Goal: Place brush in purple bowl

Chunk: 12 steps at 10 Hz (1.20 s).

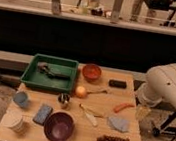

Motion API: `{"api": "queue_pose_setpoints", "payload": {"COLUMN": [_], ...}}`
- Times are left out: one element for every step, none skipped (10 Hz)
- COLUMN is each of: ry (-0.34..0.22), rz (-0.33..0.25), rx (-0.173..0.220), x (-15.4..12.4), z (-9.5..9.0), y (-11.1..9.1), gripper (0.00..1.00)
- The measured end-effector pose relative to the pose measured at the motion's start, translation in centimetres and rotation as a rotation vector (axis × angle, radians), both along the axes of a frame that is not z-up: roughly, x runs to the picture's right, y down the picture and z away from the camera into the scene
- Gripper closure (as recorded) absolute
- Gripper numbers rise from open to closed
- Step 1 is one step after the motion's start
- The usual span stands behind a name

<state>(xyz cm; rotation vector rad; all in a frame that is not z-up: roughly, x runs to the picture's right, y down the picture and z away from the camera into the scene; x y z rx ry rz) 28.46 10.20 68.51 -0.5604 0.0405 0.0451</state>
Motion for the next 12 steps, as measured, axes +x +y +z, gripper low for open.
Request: {"api": "queue_pose_setpoints", "payload": {"ry": [0.000,0.000,0.000,-0.001,-0.008,-0.017,-0.027,-0.031,-0.033,-0.045,-0.054,-0.064], "rz": [0.000,0.000,0.000,-0.005,-0.021,-0.037,-0.052,-0.063,-0.067,-0.090,-0.098,-0.106], "rx": [0.000,0.000,0.000,0.001,0.007,0.013,0.017,0.020,0.020,0.026,0.027,0.027], "x": [0.0,0.0,0.0,-0.1,-1.1,-2.7,-4.6,-5.4,-5.6,-6.5,-7.0,-8.2], "z": [0.0,0.0,0.0,0.0,0.3,0.7,1.0,1.1,1.2,1.5,1.7,2.0], "y": [0.0,0.0,0.0,0.0,-0.5,-1.0,-1.4,-1.6,-1.7,-2.0,-2.1,-2.3], "gripper": [0.20,0.20,0.20,0.20,0.20,0.20,0.20,0.20,0.20,0.20,0.20,0.20]}}
